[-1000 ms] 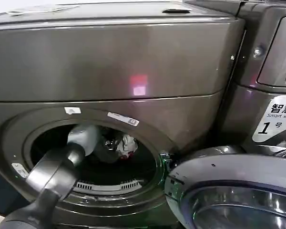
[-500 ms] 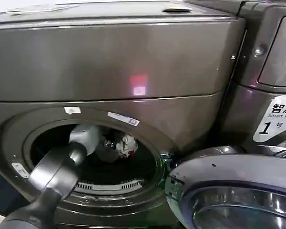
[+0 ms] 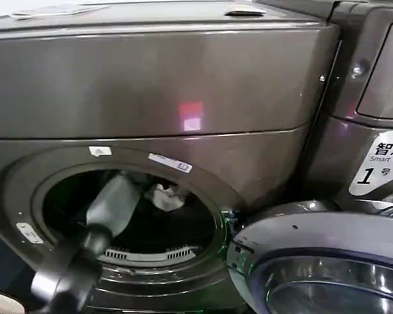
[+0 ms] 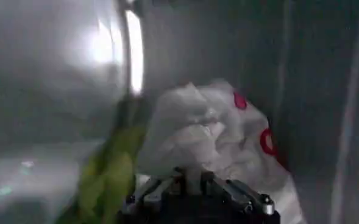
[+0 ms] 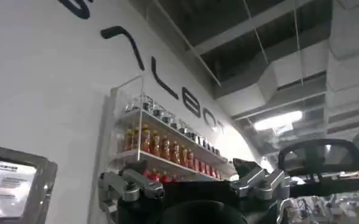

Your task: Grasp the clothes from the dryer.

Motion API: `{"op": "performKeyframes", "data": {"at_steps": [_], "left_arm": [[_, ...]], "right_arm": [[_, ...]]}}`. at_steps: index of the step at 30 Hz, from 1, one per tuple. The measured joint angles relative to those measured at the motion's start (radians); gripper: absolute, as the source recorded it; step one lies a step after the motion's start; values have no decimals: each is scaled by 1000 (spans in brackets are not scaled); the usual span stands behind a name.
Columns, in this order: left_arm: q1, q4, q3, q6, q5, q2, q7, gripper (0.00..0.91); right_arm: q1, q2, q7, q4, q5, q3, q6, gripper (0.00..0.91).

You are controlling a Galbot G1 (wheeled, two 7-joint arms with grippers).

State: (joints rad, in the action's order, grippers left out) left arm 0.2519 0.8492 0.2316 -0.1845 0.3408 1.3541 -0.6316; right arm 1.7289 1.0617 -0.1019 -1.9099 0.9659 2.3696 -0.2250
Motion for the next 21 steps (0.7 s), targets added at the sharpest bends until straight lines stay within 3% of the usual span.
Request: {"op": "performKeyframes", "data": {"at_steps": [6,14,21], "left_arm": [[188,255,117,4,-169,28,213,0],[375,490,201,119,-301,84,497,0],[493,611,235,183,-344,129,620,0]], "right_arm": [[-1,-5,9,5,-45,-4,9,907],[-9,-6,26,8,-85,-18,44,907],[-12,-12,36,13,-99,-20,65,907]]}}
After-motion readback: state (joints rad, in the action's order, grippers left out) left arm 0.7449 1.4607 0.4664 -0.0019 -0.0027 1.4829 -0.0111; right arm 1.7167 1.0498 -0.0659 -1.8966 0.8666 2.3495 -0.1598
